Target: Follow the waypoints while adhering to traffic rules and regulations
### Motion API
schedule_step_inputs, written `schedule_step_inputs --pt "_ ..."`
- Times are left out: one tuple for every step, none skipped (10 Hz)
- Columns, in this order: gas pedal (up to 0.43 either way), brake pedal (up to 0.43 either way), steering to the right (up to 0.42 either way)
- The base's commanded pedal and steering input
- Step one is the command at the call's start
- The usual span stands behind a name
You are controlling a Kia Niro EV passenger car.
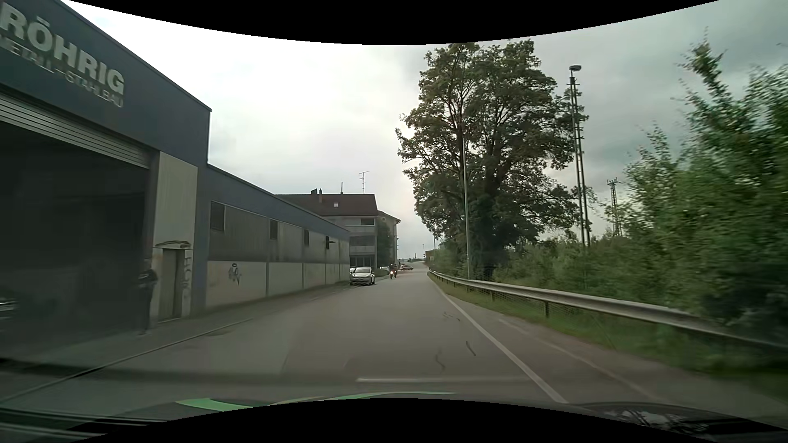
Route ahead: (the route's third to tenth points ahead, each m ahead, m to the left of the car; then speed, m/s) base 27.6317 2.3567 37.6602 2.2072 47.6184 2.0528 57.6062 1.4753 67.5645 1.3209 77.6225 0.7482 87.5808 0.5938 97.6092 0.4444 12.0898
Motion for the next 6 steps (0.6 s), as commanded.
schedule_step_inputs --pt "0.067 0.000 0.011" --pt "0.067 0.000 0.011" --pt "0.067 0.000 0.011" --pt "0.067 0.000 0.008" --pt "0.067 0.000 0.003" --pt "0.067 0.000 0.001"
